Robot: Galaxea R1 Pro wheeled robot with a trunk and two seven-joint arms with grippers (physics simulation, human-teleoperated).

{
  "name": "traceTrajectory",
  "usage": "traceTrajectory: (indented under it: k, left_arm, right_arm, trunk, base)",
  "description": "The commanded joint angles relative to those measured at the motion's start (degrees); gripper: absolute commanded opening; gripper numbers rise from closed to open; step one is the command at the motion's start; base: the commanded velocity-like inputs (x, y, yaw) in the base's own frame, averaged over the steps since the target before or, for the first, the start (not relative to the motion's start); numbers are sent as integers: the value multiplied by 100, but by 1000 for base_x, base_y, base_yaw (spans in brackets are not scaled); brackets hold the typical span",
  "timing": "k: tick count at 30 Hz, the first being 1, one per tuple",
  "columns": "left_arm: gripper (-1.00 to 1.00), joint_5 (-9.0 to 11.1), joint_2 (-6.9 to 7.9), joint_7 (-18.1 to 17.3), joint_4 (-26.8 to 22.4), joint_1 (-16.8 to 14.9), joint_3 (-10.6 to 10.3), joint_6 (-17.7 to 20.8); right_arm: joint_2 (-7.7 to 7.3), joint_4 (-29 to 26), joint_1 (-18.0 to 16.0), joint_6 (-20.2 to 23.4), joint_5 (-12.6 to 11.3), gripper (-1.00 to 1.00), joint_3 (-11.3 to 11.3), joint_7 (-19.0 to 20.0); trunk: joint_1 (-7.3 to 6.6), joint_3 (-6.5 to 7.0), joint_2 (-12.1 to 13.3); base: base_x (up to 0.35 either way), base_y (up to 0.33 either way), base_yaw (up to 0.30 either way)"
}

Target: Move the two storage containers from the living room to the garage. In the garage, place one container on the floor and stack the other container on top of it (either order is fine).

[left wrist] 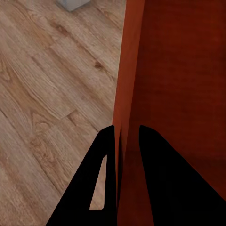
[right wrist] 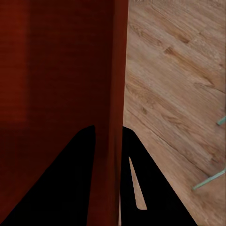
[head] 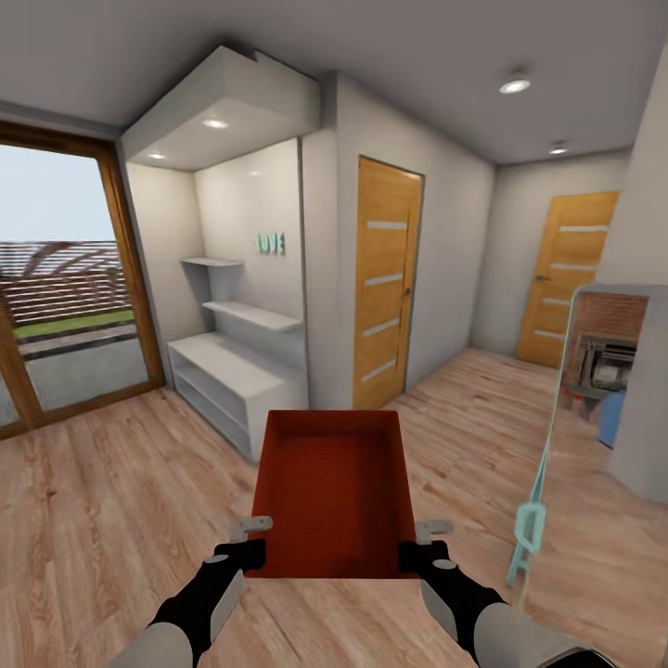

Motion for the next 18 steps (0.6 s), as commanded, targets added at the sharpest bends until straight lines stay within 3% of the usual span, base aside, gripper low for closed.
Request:
traceTrajectory:
  k: [1, 18]
  left_arm:
    - [-100, -114, 110, 109, -32, -2, 64, -33]
    - [-100, -114, 110, 109, -32, -2, 64, -33]
  right_arm:
    - [-6, 26, -2, -32, -91, -100, -64, -34]
    - [-9, 26, -1, -46, -91, -100, -63, -35]
  trunk:
    - [5, -2, -4]
    - [5, -2, -4]
  base:
    - [322, 0, 0]
    - [322, 0, -10]
